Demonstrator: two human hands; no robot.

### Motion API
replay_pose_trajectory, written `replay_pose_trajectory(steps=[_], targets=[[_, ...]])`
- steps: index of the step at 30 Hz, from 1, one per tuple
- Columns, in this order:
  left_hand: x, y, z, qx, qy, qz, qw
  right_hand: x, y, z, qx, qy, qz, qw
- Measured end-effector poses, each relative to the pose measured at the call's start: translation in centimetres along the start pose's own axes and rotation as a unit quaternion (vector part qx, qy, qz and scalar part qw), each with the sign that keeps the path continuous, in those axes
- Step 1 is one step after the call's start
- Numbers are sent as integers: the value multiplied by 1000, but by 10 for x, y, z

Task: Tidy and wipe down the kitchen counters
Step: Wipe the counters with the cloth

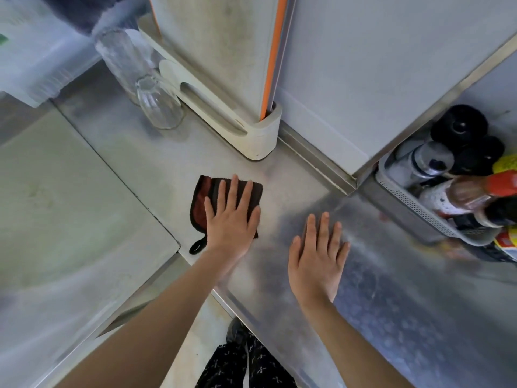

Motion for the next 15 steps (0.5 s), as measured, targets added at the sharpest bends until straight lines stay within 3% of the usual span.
replay_pose_trajectory(steps=[2,7,10,12,15], targets=[[8,-2,0,-12,-13,-21,1000,1,0,0,1,0,0,1000],[-20,-6,-51,-7,78,52,996,0,-1,-1,-11,-12,18,1000],[-79,-9,-84,9,16,-13,1000,-3,-5,-2,3,-16,56,998],[-117,-7,-102,30,-29,-43,998,-27,-11,-1,18,-85,80,993],[-149,0,-125,29,-51,-24,998,-104,-14,9,-1,-316,30,948]])
Point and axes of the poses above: each hand's wrist, its own z-axis towards the middle knuckle, its own y-axis out of the palm, x = y × z, the point moved 5 cm from there along z, towards the middle knuckle, and after that the axes turned 10 degrees about -x, right-handed, at the moved point
